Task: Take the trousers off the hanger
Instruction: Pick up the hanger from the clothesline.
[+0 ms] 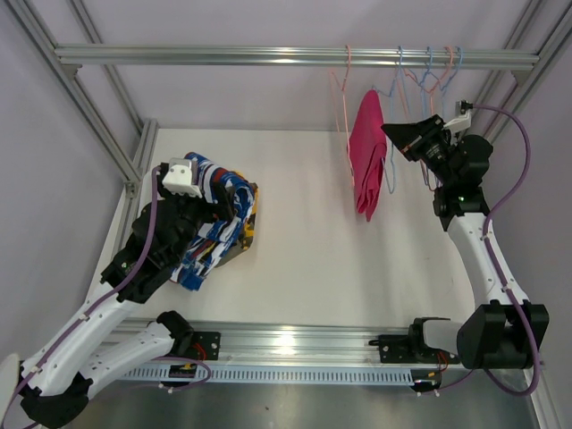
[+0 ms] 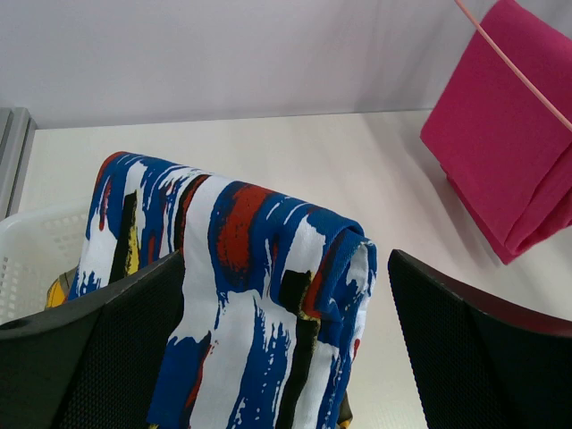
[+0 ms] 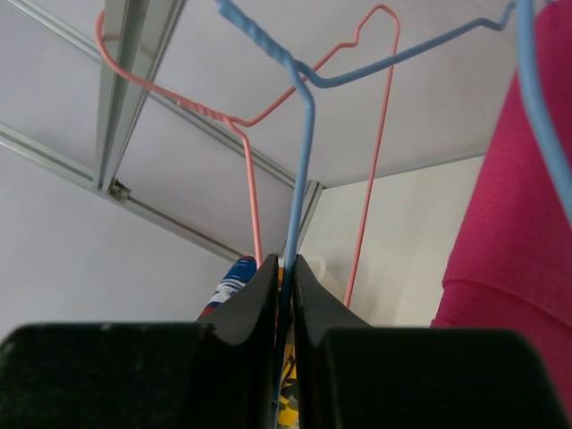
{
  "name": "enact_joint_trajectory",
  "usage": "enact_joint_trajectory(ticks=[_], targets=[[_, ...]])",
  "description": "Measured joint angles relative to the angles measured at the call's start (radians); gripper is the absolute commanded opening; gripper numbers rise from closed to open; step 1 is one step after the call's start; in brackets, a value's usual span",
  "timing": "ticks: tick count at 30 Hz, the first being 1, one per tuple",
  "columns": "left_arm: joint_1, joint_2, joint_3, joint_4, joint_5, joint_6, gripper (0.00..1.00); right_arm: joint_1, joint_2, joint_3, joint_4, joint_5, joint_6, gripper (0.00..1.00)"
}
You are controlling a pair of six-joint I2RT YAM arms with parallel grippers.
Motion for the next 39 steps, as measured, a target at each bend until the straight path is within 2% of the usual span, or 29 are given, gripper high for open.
enact_joint_trajectory(ticks=[4, 14, 29, 39], targets=[[0.0, 0.0, 0.0, 0.003, 0.0, 0.0, 0.99, -0.005, 0.013, 0.0, -0.012, 0.005, 0.01, 0.0], [0.0, -0.003, 0.0, 0.006, 0.0, 0.0, 0.99, 0.009, 0.016, 0.017, -0.029, 0.004, 0.002, 0.0], [-0.008, -0.006, 0.0, 0.006, 0.005, 0.0, 0.99, 0.029, 0.035, 0.185, -0.151, 0.008, -0.048, 0.0], [-0.011, -0.006, -0.006, 0.008, 0.004, 0.007, 0.99, 0.031, 0.035, 0.204, -0.154, 0.046, -0.051, 0.0]])
